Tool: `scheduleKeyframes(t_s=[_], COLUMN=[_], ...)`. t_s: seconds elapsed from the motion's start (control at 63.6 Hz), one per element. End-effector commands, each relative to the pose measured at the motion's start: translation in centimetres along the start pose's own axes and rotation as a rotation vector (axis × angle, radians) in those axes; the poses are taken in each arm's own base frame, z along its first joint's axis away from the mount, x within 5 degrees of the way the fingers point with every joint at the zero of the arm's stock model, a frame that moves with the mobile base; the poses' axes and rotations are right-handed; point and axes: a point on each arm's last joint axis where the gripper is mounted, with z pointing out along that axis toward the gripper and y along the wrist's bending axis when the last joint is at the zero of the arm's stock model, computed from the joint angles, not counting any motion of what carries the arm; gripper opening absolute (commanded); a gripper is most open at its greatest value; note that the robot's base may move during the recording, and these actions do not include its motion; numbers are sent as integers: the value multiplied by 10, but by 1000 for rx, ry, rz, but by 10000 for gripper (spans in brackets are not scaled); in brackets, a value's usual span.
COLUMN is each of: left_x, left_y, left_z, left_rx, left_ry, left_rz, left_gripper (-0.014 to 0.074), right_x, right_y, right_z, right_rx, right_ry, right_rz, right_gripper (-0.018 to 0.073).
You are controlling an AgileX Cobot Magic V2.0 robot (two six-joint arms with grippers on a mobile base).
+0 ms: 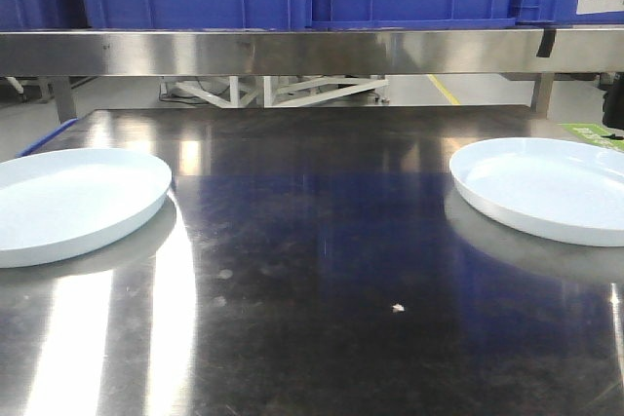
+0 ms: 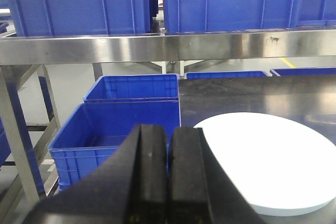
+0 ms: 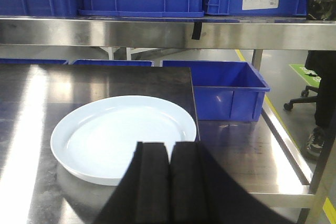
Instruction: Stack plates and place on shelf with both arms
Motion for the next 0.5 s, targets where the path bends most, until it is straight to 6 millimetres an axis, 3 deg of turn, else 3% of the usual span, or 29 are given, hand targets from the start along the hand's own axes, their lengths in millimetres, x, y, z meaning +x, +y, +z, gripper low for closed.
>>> scheduleKeyframes(t_s=[0.0, 0.487], left_x=[-7, -11], left_y=[0, 0], left_z=[-2, -2], left_rx=[1, 1], left_ry=[-98, -107], left_rz=[-8, -9], left_gripper=[80, 80], right_x=[-8, -8], right_y=[0, 0], right_z=[-2, -2], right_rx=[5, 5], right_ry=[-103, -103], right_rz=[-7, -7], right_gripper=[49, 49])
